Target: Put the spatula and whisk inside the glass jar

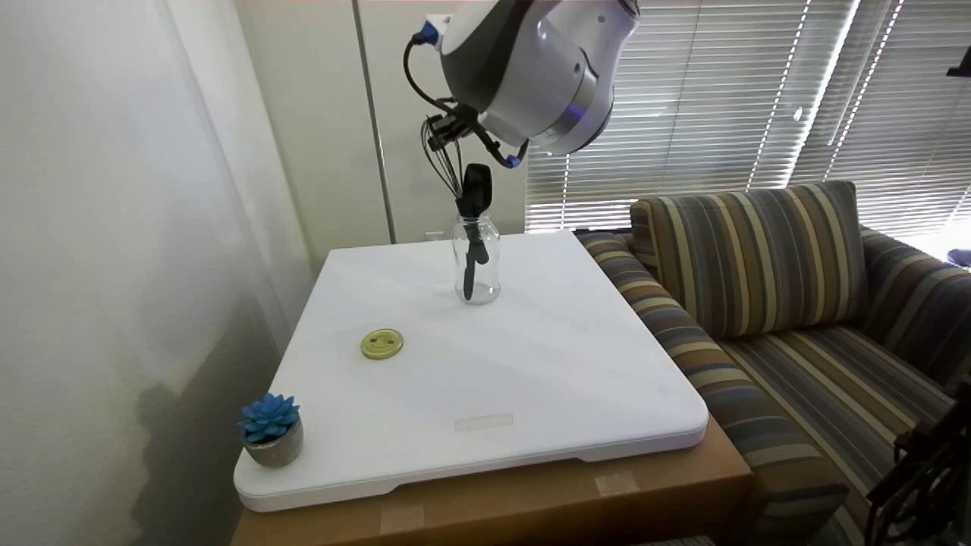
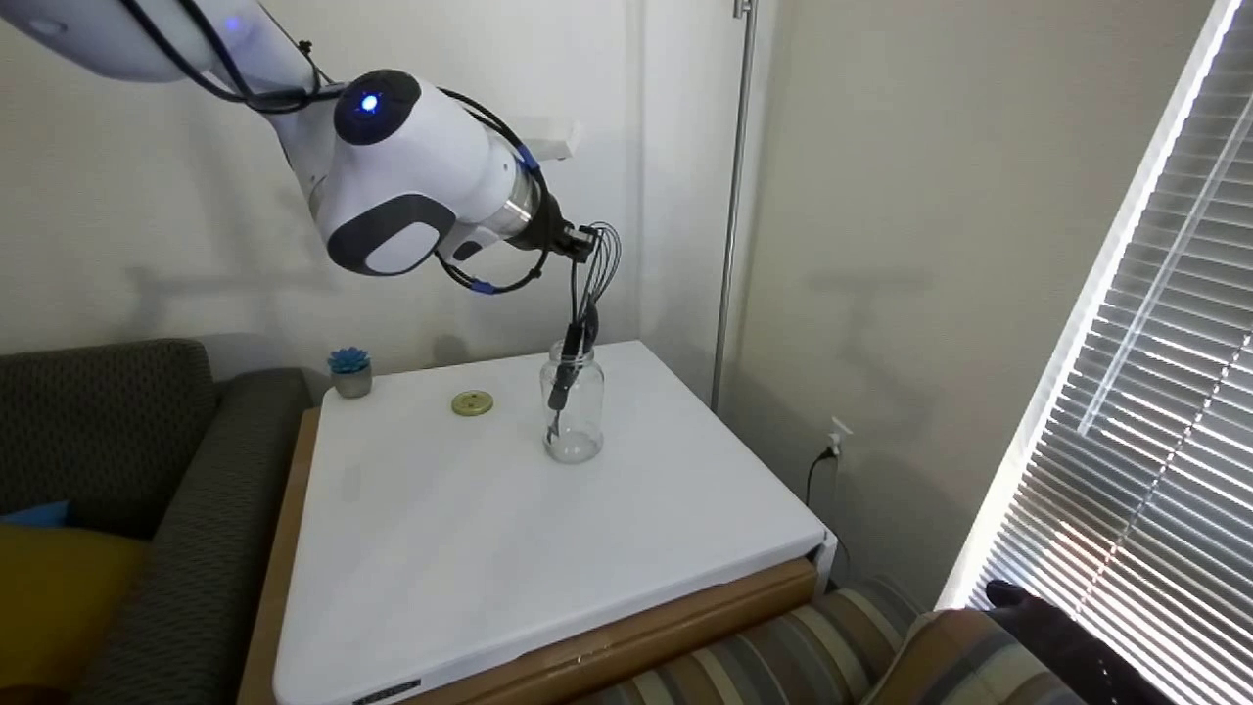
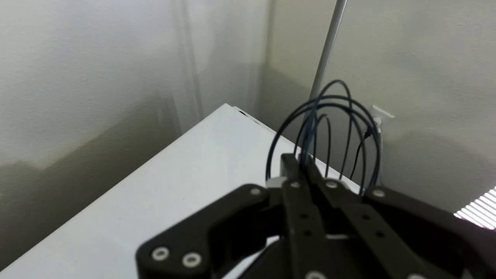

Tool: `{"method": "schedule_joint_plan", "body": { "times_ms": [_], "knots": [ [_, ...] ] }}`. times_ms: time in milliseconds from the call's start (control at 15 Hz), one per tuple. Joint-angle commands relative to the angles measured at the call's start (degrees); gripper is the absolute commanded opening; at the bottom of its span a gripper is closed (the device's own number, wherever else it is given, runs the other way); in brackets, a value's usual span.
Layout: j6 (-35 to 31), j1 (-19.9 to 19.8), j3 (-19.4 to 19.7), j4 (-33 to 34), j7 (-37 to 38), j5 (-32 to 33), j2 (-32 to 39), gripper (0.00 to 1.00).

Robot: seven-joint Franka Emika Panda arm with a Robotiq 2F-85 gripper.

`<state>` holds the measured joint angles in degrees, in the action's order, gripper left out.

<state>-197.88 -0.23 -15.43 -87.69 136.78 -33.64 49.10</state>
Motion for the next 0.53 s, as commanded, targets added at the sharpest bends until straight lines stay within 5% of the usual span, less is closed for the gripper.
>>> {"method": "schedule_joint_plan", "body": {
  "times_ms": [0,467],
  "knots": [
    [0.01,2.11,2.97,-0.20,-0.31,-2.34,1.02,0.01],
    [0.21,3.19,1.89,-0.09,-0.27,-3.01,2.93,0.02]
  ]
}}
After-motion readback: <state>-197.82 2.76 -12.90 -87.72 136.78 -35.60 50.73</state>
